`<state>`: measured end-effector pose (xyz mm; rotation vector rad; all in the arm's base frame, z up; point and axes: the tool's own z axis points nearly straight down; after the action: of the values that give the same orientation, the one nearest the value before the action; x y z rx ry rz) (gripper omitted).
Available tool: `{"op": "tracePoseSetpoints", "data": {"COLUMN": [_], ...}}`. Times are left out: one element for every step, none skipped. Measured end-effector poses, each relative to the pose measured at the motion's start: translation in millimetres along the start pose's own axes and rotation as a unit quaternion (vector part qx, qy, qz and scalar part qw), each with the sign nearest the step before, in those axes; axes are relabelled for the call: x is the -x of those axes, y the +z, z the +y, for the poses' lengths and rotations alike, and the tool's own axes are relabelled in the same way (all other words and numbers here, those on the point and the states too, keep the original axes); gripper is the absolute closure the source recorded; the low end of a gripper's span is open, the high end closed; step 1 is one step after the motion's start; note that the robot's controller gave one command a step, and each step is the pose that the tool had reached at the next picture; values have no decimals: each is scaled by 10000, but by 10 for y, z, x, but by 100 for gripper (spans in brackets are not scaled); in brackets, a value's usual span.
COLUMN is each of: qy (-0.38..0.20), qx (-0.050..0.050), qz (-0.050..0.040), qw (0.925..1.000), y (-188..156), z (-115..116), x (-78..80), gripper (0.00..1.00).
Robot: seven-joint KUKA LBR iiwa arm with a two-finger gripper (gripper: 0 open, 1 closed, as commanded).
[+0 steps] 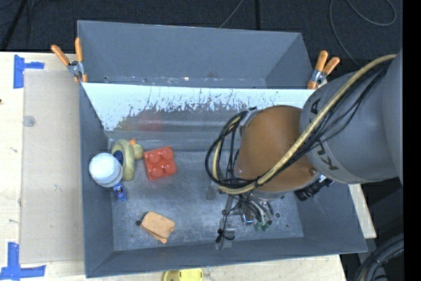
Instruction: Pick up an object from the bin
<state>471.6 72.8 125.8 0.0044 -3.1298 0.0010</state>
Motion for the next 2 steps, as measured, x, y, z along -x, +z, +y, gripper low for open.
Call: {"op": "tracePoseSetpoints", "data": {"qy": [12,-33], "qx": [4,0], "qz": [-41,-33], "qw": [10000,10000], "y": [-42,27], "z": [-2,510], "x": [19,173], "gripper": [0,0]}}
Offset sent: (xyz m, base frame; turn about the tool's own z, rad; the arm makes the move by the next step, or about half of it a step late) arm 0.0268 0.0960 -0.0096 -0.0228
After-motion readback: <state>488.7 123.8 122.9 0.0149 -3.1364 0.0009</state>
